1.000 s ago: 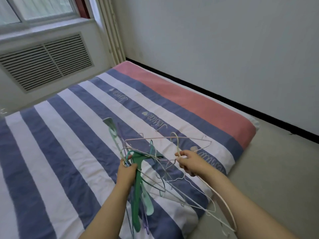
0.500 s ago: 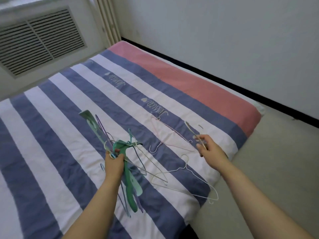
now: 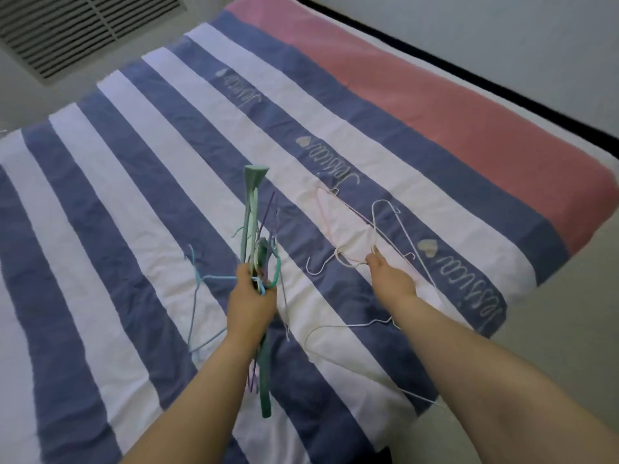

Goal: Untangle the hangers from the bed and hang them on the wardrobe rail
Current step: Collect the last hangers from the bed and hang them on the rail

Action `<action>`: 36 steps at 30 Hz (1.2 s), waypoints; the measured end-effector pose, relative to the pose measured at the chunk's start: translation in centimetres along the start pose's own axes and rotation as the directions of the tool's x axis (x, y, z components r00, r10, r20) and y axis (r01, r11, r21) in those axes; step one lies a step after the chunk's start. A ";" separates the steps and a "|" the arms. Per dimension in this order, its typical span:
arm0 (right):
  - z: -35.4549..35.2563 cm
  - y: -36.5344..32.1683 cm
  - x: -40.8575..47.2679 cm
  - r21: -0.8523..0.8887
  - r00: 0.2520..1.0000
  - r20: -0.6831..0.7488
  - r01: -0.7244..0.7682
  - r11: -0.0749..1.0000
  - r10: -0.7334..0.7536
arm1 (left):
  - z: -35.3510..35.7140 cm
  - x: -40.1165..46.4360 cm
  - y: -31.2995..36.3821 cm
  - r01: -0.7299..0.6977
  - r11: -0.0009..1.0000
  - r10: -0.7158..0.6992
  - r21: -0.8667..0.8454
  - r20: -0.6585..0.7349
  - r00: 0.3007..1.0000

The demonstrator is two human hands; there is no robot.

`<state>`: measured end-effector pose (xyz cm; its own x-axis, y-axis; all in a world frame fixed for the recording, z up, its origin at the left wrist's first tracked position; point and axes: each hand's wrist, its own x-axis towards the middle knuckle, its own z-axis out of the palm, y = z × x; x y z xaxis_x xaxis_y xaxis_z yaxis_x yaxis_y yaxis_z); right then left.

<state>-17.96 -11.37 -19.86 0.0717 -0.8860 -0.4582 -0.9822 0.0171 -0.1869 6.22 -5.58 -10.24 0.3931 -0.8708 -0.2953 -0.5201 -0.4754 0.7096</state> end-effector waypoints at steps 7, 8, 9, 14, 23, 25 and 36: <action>6.8 3.1 8.0 0.051 0.991 0.113 -0.071 0.996 0.064 | 5.1 3.1 -0.7 -0.012 0.998 0.009 0.056 0.054 0.998; 7.9 3.7 8.4 0.043 0.984 0.164 -0.084 0.996 0.076 | 5.4 3.5 -0.6 -0.021 0.997 0.016 0.076 0.069 0.997; 8.9 4.3 8.5 0.023 0.976 0.198 -0.100 0.995 0.093 | 5.6 3.8 -0.6 -0.025 0.996 0.018 0.087 0.080 0.997; 12.0 6.4 6.4 -0.073 0.980 0.158 -0.108 0.991 0.119 | 6.0 4.1 -0.6 -0.039 0.997 0.033 0.067 0.085 0.996; 12.5 6.7 1.4 0.417 0.962 0.149 -0.270 0.868 0.228 | 7.3 2.2 0.1 -0.048 0.996 0.040 0.080 0.093 0.995; 10.9 5.4 -0.1 0.646 0.951 0.139 -0.298 0.703 0.276 | 6.8 1.7 0.1 -0.048 0.989 0.034 0.138 0.107 0.994; -3.8 0.1 -9.8 0.918 0.911 0.369 -0.325 -0.229 0.186 | 1.9 -3.7 2.5 0.037 0.996 -0.035 -0.084 0.028 0.999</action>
<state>-19.39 -4.43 -12.06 -0.0534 -0.6326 -0.7726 0.3607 0.7093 -0.6057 2.05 -3.78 -8.64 0.3894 -0.8568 -0.3380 -0.4399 -0.4955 0.7490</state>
